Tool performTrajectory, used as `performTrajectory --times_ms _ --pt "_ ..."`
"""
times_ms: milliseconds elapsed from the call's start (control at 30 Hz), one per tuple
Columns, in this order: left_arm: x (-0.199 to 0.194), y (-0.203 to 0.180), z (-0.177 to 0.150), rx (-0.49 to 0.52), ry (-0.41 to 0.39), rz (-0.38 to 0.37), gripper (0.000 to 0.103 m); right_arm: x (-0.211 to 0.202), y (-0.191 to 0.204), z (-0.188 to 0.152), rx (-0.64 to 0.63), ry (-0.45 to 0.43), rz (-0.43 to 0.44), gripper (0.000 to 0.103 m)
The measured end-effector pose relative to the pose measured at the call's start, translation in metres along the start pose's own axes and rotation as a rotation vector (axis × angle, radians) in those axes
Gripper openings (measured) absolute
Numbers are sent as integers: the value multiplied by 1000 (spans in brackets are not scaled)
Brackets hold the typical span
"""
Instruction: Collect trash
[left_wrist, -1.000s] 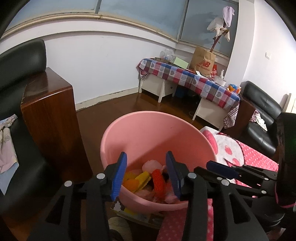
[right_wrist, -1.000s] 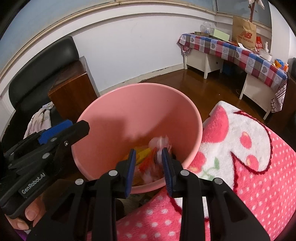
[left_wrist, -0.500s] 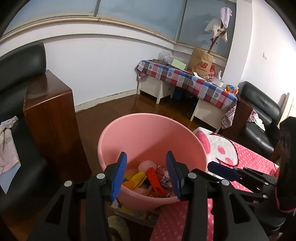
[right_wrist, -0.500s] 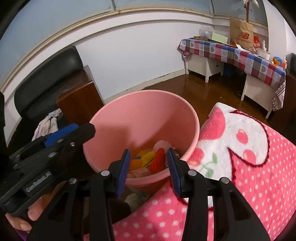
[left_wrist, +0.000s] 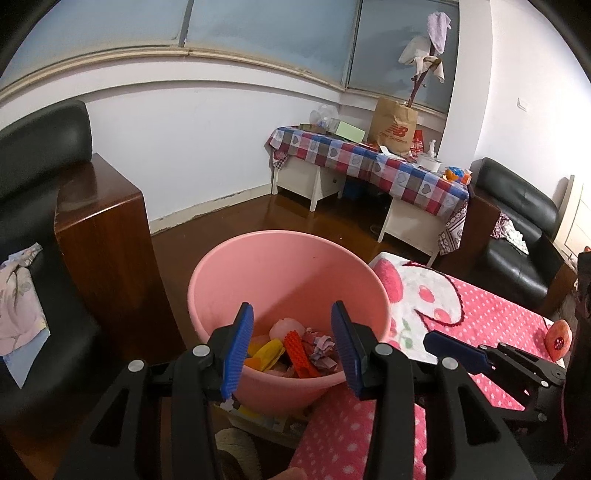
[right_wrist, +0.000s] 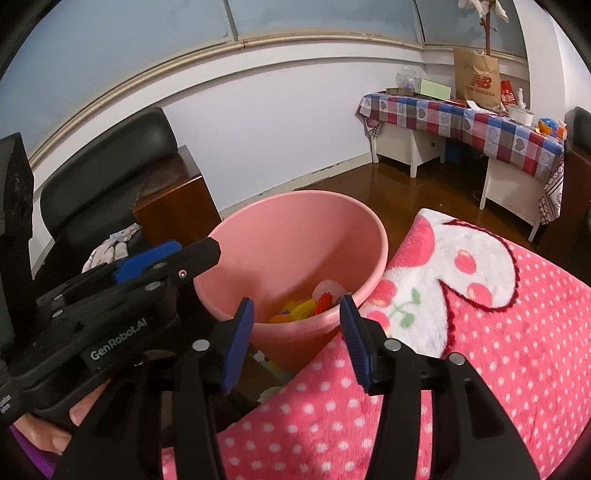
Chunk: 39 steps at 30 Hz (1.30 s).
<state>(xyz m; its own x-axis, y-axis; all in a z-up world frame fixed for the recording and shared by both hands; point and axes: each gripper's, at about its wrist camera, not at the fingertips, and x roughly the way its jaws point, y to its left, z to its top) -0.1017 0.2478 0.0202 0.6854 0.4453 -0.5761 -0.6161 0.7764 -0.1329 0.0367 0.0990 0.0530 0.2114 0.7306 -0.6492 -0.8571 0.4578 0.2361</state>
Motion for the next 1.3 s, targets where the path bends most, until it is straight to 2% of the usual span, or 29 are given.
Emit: performTrajectory --times_ms 600,1300 --pt "-36 -20 -5 21 -23 4 43 -42 2 -15 -15 -76 -11 49" --pt "-65 -40 -14 59 -47 8 43 -75 -5 -34 10 -116 -6 49"
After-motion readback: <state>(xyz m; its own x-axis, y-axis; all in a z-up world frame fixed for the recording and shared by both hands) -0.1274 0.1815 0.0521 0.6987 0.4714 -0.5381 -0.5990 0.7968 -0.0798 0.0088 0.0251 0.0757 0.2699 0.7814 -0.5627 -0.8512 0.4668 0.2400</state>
